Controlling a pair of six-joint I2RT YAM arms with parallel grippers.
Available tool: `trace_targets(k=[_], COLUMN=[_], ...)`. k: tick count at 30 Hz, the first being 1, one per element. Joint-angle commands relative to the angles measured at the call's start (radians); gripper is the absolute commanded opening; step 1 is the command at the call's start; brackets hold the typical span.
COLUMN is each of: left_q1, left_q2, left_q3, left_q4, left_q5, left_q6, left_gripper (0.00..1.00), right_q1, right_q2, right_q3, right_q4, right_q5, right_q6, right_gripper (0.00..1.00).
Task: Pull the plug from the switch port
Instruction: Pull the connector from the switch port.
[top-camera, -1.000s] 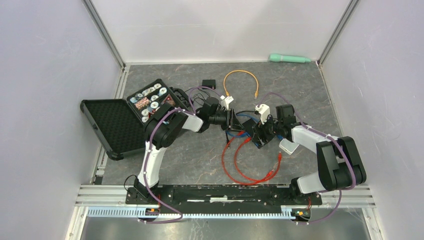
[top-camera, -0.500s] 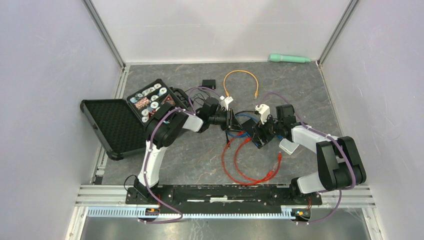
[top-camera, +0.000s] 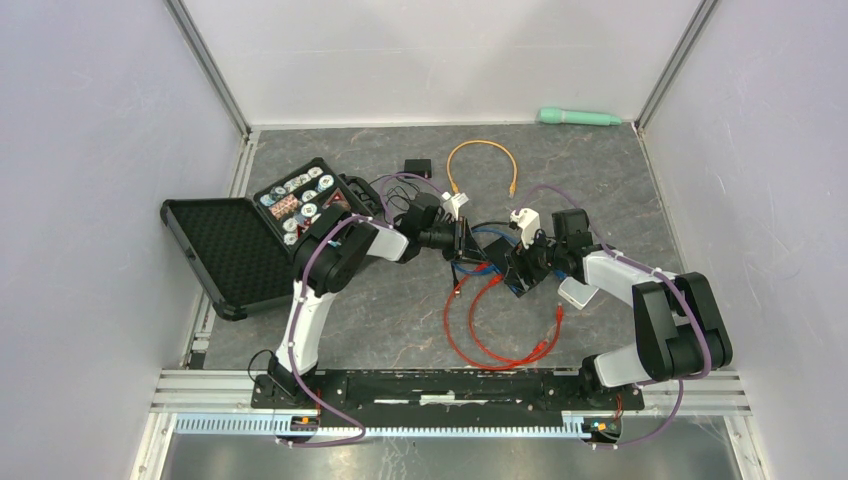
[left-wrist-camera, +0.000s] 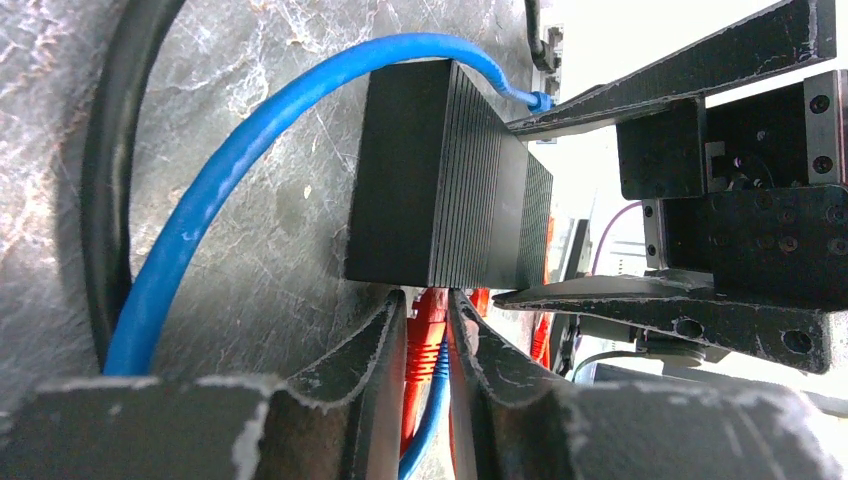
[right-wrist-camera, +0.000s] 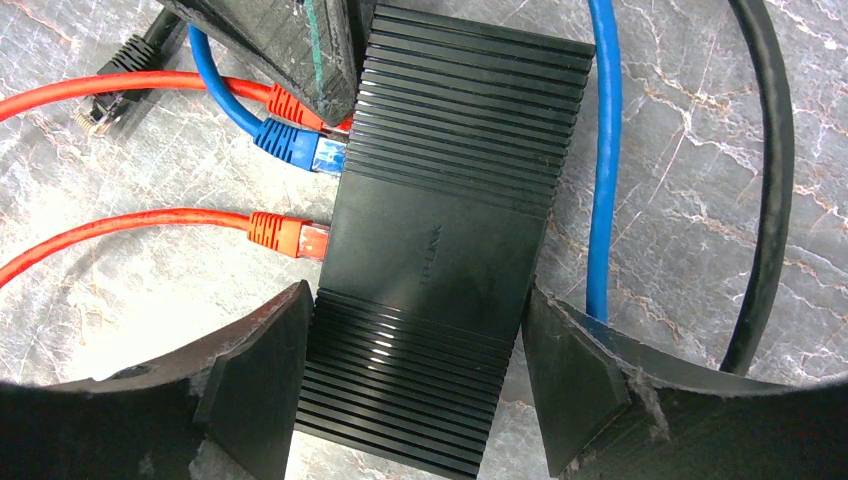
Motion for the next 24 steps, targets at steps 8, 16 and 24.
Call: trace_targets(k=[8, 16, 24], left_q1=[-0.031, -0.031, -0.029], left_q2=[0.04, 0.054, 0.042], left_q3=[0.017, 0.015, -0.017], left_q4=[-0.065, 0.011, 0.139], left_q5=[0.037, 0.071, 0.097], left_q6=[0.041, -0.049, -0.147], left_gripper=[0.23, 0.04, 0.02], right_q1=[-0.004, -0.007, -0.007], right_q2=[0.018, 0.013, 0.0], right_q3=[0.015, 0.009, -0.022], right_q4=[0.037, 0.047, 0.083], right_q5=[-0.006, 0.011, 0.039], right_q6=[-0.013, -0.003, 0.031], right_gripper=[0.29, 0.28, 0.23])
